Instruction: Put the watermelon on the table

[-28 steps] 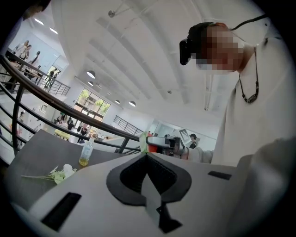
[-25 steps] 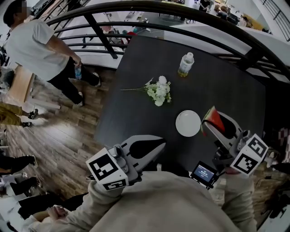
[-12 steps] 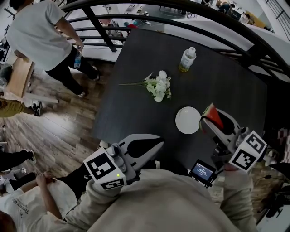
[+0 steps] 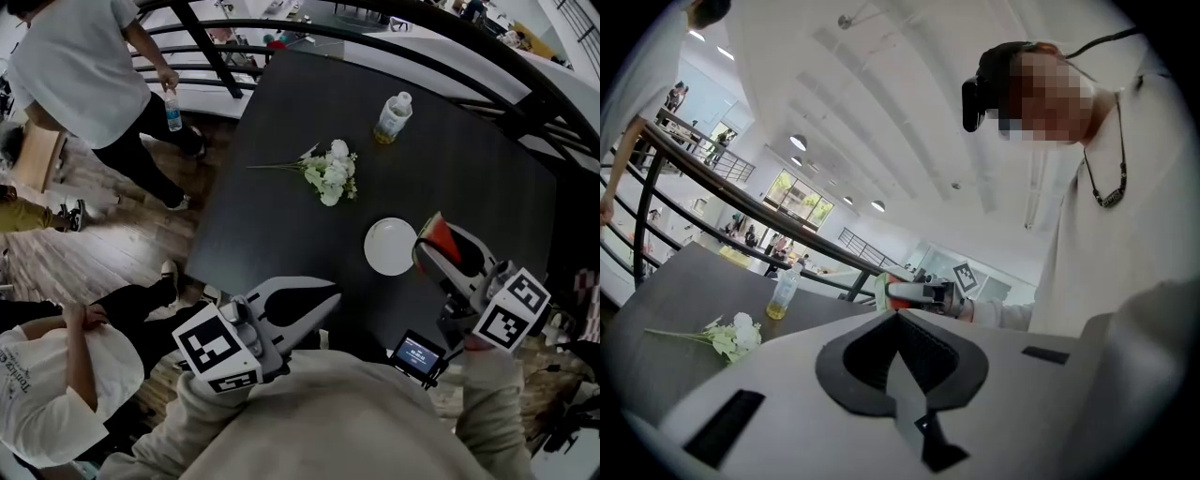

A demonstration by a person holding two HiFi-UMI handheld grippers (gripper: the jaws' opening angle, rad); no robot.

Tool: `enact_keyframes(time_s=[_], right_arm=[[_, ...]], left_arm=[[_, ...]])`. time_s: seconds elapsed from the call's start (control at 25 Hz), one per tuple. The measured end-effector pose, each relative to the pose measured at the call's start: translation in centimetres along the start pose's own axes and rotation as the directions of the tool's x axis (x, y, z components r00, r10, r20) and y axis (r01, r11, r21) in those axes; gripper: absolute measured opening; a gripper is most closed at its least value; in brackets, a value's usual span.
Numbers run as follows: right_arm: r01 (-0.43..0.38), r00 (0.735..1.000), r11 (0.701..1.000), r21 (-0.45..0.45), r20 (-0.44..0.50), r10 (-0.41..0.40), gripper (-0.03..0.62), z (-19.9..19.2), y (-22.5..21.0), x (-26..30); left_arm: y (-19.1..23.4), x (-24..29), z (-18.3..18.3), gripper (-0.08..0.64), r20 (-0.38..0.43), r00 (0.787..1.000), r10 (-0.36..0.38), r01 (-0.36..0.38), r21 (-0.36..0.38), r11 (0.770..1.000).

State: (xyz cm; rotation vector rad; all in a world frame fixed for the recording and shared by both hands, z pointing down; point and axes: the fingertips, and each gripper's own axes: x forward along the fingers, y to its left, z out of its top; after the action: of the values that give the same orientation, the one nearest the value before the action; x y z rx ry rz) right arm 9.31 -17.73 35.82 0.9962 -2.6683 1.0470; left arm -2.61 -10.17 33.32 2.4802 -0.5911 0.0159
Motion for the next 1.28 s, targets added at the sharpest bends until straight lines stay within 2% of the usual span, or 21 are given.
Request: enact_keyframes(time_s=[0.4, 0.68, 1.28], right_arm=[[0.002, 0.998, 1.0, 0.006, -0.063, -0.001, 0.202, -1.9, -1.6, 0.6], [-0.004, 0.994, 1.0, 0.015, -0.112, 0.006, 0.202, -3.5, -3.9, 2.4], [-0.003, 0.985, 0.999, 0.042, -0.17, 0.01, 0.202, -5.9, -6.9, 4.0]], left_arm=[[-0.1, -0.1, -0.7, 0.003, 0.006, 1.0, 0.03, -0.03, -0.031, 0.999], [1.5, 0.2, -1.4, 0.003, 0.002, 0.998, 0.06, -0.06, -0.053, 0.997], [2.3, 0.6, -2.5, 0.003, -0.018, 0.995, 0.097, -0.098, -0.088, 0.991]])
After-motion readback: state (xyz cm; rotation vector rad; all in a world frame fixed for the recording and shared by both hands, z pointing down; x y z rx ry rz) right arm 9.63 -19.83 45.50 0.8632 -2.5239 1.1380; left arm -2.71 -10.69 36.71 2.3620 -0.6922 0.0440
